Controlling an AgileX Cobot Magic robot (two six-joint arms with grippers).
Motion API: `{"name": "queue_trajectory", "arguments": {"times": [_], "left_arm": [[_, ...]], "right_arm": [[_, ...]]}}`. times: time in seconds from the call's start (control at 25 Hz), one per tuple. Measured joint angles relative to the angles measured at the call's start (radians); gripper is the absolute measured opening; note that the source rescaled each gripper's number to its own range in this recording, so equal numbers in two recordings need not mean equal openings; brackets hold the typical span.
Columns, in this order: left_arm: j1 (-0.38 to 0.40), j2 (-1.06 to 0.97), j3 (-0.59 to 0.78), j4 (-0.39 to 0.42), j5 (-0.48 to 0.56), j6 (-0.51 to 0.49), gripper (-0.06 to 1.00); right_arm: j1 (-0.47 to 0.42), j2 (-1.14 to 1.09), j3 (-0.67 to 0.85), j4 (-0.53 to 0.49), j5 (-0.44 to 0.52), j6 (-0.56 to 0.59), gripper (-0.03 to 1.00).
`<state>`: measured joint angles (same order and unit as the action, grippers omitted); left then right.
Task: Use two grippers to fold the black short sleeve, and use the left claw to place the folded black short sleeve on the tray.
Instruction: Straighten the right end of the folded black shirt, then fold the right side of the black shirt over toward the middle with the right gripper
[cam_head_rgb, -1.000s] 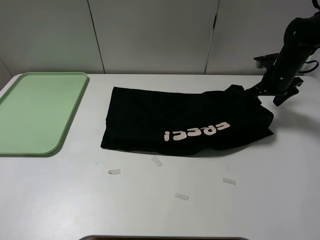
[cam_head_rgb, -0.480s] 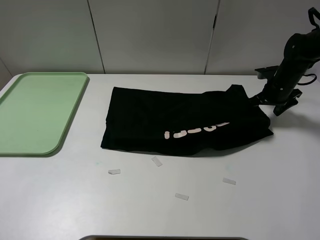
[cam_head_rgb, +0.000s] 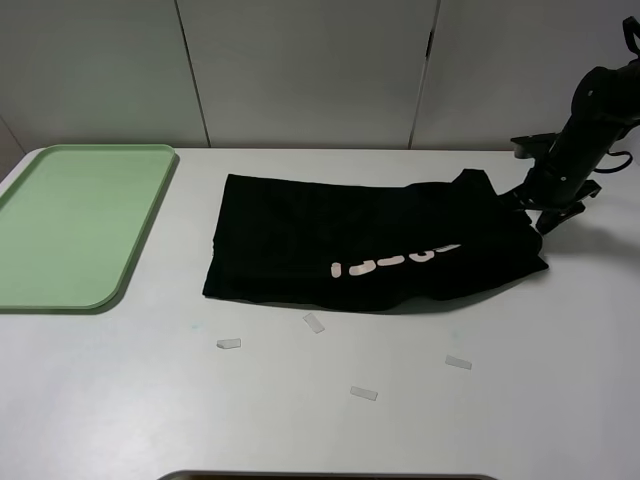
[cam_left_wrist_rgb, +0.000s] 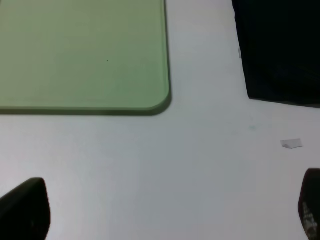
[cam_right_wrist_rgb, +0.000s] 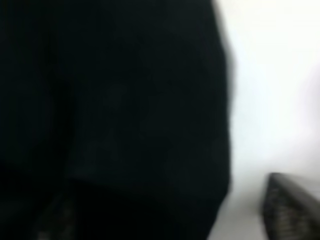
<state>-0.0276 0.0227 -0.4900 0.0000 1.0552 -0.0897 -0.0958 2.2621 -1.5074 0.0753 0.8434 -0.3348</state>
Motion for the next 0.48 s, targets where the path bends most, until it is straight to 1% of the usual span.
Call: {"name": "queue_trajectory", "arguments": {"times": [0.04,0.12,0.24,0.28,0.48], "left_arm": [[0.000,0.000,0.000,0.000,0.000,0.000,1.00],[0.000,0.000,0.000,0.000,0.000,0.000,1.00],[0.000,0.000,0.000,0.000,0.000,0.000,1.00],[0.000,0.000,0.000,0.000,0.000,0.000,1.00],[0.000,0.000,0.000,0.000,0.000,0.000,1.00]], "right_arm": [[0.000,0.000,0.000,0.004,0.000,-0.003,0.63],[0.000,0.000,0.000,0.018,0.000,-0.006,0.36],[0.003,0.001,0.000,0.050,0.012,-0.006,0.02],[0.003,0.001,0.000,0.051,0.013,-0.006,0.00],[0.003,-0.005,-0.003,0.052,0.017,-0.007,0.00]]}}
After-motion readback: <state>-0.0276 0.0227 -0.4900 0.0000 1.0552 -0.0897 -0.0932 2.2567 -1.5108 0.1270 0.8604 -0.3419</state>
